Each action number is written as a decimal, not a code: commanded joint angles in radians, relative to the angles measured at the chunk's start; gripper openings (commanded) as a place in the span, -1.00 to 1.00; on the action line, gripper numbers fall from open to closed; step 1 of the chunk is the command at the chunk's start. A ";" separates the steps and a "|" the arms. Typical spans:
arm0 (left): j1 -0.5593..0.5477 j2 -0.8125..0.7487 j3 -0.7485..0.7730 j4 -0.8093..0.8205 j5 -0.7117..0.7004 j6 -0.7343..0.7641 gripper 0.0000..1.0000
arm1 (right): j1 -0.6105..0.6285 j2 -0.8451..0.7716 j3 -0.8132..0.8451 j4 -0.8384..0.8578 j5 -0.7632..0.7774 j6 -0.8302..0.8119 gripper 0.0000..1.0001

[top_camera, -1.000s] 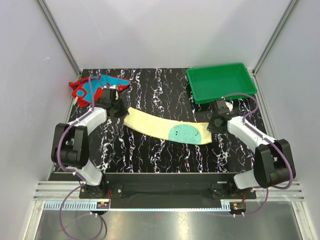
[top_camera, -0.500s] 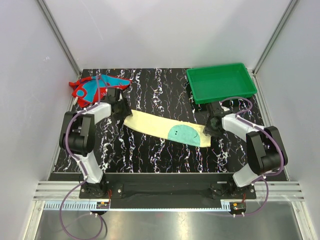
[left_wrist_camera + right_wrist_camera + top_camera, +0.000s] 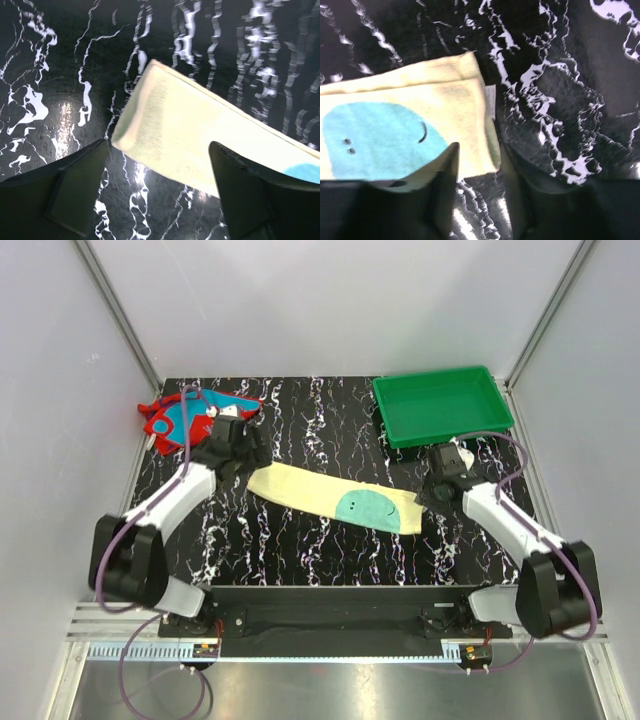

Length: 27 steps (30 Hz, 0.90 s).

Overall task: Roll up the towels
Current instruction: Fold the towel

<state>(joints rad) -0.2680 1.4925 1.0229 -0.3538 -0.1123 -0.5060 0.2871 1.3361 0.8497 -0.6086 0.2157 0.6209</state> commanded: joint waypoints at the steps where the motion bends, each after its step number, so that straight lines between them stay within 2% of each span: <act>1: -0.016 -0.080 -0.079 0.070 -0.015 -0.040 0.60 | -0.005 -0.100 -0.024 -0.005 -0.041 0.004 -0.15; 2: -0.025 -0.083 -0.095 0.094 0.008 -0.049 0.46 | -0.002 -0.116 -0.032 0.030 -0.092 -0.010 -0.50; 3: -0.028 -0.084 -0.109 0.108 0.020 -0.055 0.20 | 0.000 -0.142 -0.047 0.050 -0.125 -0.018 -0.62; 6: -0.034 -0.051 -0.145 0.148 0.054 -0.075 -0.19 | 0.000 -0.141 -0.061 0.113 -0.213 -0.013 -0.85; 9: -0.036 0.003 -0.146 0.171 0.065 -0.081 -0.33 | -0.002 -0.074 -0.055 0.139 -0.263 0.002 -1.00; 13: -0.034 0.069 -0.123 0.173 0.050 -0.074 -0.35 | -0.002 0.029 -0.070 0.200 -0.344 0.042 -1.00; 18: -0.034 0.133 -0.086 0.138 0.013 -0.062 -0.35 | -0.003 0.146 -0.116 0.214 -0.289 0.146 -1.00; 20: -0.030 0.147 -0.087 0.139 0.010 -0.062 -0.35 | -0.003 0.184 -0.138 0.253 -0.314 0.187 -1.00; 27: 0.009 0.201 -0.106 0.154 0.008 -0.069 -0.34 | -0.005 0.204 -0.216 0.314 -0.305 0.241 -1.00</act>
<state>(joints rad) -0.2840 1.6608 0.8951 -0.2337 -0.0795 -0.5743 0.2810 1.5009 0.6884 -0.2901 -0.1360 0.8310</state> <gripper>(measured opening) 0.329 0.010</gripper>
